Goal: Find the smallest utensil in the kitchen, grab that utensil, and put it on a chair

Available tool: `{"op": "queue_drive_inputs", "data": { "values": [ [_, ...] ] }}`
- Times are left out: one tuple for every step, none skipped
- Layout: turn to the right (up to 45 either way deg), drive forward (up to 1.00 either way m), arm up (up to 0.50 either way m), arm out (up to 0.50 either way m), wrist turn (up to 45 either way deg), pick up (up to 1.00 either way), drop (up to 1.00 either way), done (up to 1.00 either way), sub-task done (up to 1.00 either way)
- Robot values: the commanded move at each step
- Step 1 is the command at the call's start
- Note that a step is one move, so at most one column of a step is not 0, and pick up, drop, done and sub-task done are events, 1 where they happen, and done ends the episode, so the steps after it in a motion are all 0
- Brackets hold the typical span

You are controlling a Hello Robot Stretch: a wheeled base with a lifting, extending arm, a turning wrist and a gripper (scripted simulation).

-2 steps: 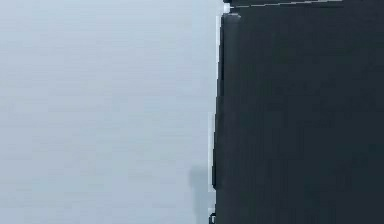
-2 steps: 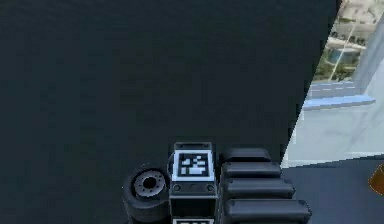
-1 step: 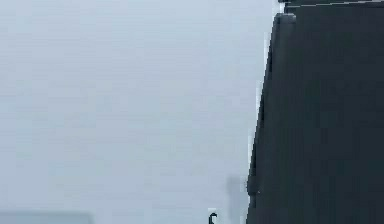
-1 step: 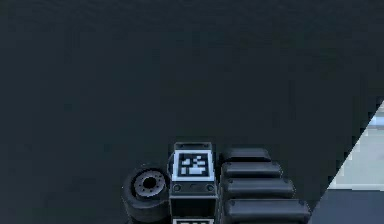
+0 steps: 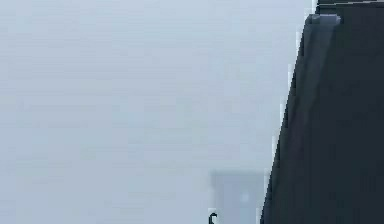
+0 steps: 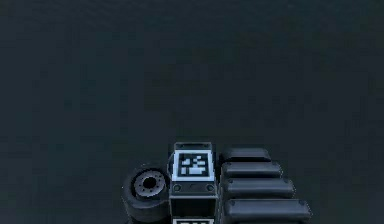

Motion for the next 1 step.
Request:
{"op": "queue_drive_inputs", "data": {
  "values": [
    [-45.0,0.0,0.0,0.0,0.0,0.0,0.0,0.0,0.0]
  ]
}}
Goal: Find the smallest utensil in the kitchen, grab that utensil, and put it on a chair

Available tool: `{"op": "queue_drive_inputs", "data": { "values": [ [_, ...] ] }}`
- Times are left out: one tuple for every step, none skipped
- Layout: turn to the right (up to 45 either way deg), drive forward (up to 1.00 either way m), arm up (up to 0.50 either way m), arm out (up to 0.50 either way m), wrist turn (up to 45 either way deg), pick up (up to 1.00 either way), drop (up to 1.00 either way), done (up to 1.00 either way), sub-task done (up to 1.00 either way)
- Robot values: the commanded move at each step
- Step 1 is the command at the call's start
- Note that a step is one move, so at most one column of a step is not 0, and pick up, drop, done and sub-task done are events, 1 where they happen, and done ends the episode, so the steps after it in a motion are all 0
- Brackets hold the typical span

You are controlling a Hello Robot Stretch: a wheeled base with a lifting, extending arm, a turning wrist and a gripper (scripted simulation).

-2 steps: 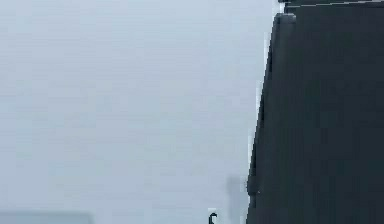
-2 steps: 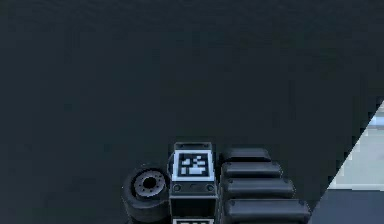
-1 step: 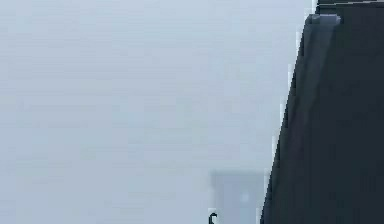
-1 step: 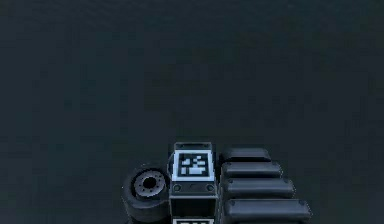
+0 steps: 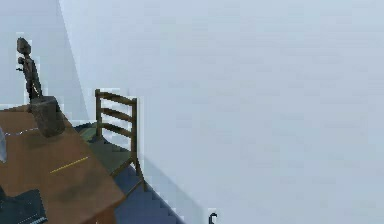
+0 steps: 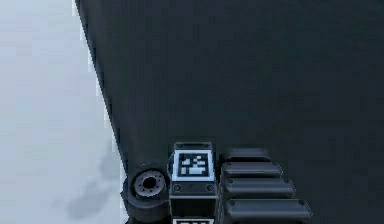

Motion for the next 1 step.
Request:
{"op": "queue_drive_inputs", "data": {
  "values": [
    [-15.0,0.0,0.0,0.0,0.0,0.0,0.0,0.0,0.0]
  ]
}}
